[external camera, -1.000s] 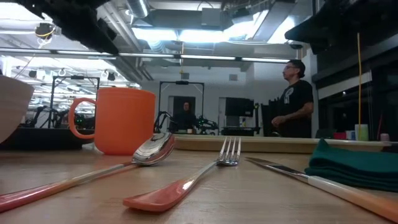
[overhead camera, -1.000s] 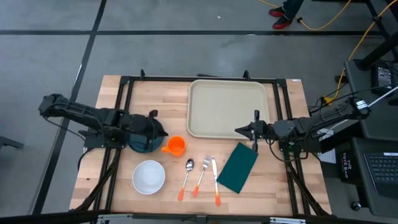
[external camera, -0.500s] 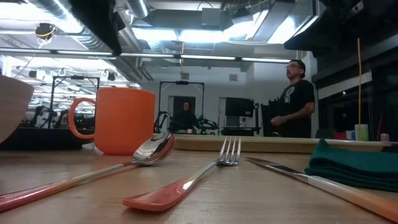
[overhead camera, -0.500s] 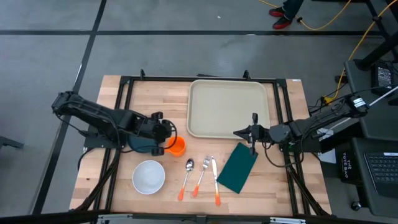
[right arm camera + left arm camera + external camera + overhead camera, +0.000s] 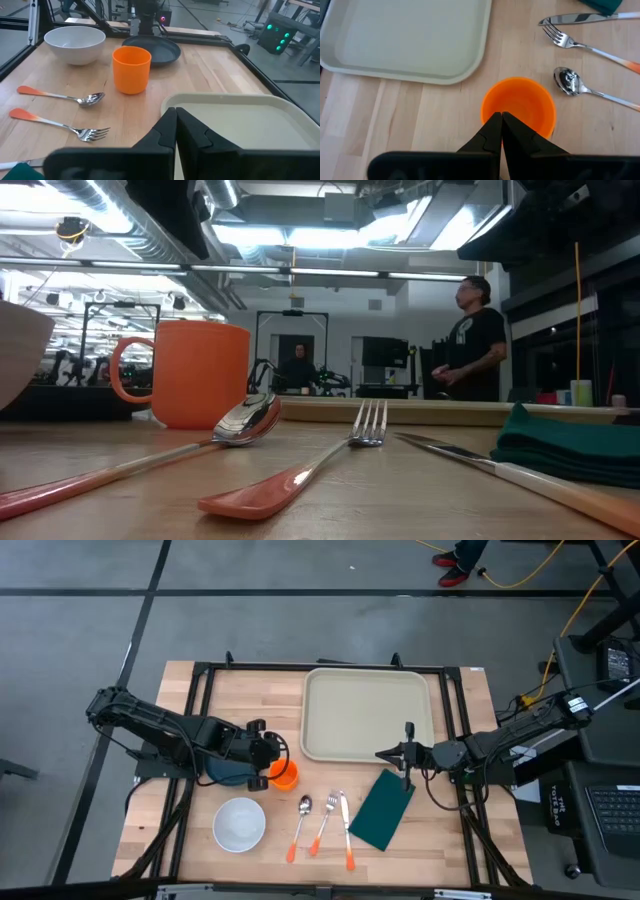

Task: Set up tray
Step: Put the orange cup on the top left of the serving tray

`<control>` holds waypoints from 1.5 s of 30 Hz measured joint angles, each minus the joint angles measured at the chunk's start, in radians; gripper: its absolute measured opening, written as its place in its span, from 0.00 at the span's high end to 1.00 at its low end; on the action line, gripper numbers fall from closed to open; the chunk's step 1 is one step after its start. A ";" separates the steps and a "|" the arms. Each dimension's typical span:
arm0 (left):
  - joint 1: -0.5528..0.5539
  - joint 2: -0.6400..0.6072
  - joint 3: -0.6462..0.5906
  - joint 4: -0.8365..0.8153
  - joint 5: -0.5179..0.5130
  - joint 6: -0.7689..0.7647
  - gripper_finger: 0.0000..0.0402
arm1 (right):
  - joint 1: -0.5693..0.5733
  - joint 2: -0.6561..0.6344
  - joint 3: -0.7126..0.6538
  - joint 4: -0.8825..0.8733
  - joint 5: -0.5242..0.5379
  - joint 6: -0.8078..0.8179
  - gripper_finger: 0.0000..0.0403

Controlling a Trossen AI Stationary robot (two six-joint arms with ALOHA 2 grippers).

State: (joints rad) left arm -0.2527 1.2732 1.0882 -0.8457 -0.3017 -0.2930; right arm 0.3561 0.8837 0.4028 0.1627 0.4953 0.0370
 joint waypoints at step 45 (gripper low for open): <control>-0.128 0.226 -0.001 0.015 0.058 -0.103 0.48 | 0.000 0.000 -0.001 0.005 0.000 -0.012 0.97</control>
State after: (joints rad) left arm -0.3809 1.4988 1.0874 -0.8310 -0.2437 -0.3957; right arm 0.3557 0.8837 0.4019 0.1680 0.4953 0.0246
